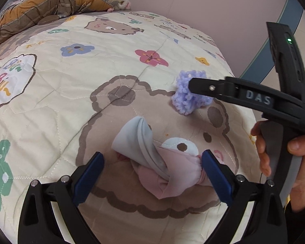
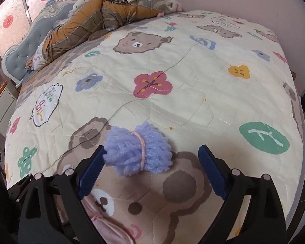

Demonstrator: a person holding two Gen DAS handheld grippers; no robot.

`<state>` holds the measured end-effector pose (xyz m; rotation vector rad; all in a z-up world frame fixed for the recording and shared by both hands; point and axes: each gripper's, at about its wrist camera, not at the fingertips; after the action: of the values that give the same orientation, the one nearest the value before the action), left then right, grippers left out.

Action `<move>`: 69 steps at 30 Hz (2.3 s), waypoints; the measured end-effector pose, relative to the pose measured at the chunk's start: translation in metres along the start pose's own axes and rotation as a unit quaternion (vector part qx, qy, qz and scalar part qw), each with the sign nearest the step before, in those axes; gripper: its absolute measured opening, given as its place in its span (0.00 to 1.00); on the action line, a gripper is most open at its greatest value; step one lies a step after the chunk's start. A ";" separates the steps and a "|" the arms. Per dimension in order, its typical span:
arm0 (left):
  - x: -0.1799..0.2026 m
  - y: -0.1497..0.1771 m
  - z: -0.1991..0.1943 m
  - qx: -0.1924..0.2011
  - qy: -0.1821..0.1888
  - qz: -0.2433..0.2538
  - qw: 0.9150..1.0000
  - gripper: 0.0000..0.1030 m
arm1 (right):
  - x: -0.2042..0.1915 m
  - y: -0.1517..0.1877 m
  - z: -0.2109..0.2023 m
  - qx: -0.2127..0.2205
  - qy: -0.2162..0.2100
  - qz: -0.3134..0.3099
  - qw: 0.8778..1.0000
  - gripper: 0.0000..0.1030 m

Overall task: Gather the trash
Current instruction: 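Grasp the lilac bundle with the right tool while the left tool grasps the pink cloth, then carry the lilac bundle with the right tool while the left tool carries the pink cloth to the bin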

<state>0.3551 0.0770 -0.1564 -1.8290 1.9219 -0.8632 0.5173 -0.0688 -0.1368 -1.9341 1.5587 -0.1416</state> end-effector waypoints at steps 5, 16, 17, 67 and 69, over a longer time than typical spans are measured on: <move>0.015 0.001 0.002 0.004 0.003 0.023 1.000 0.78 | -0.001 -0.003 0.015 -0.018 -0.004 -0.004 1.000 0.84; 0.048 0.003 -0.005 0.028 0.007 0.087 0.996 0.29 | -0.010 0.003 0.014 -0.018 -0.026 -0.004 0.999 0.44; 0.047 0.002 -0.008 0.030 0.011 0.085 0.996 0.28 | -0.007 0.001 0.009 -0.012 -0.028 0.005 1.000 0.44; 0.133 0.041 -0.214 0.133 0.043 0.164 0.976 0.27 | 0.097 0.192 -0.314 0.144 -0.048 0.128 0.980 0.43; 0.144 0.039 -0.213 0.135 0.049 0.173 0.974 0.27 | 0.106 0.201 -0.324 0.151 -0.044 0.134 0.978 0.43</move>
<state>0.1752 -0.0256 0.0014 -1.2706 1.9876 -1.0462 0.2307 -0.3154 -0.0211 -1.4649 1.6189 -0.1651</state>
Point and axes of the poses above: each gripper's, at about its wrist camera, not at the fingertips, and z roughly the way its jaws point, x to its right, y to its underside, and after that the axes turned 15 degrees about z, right-handed
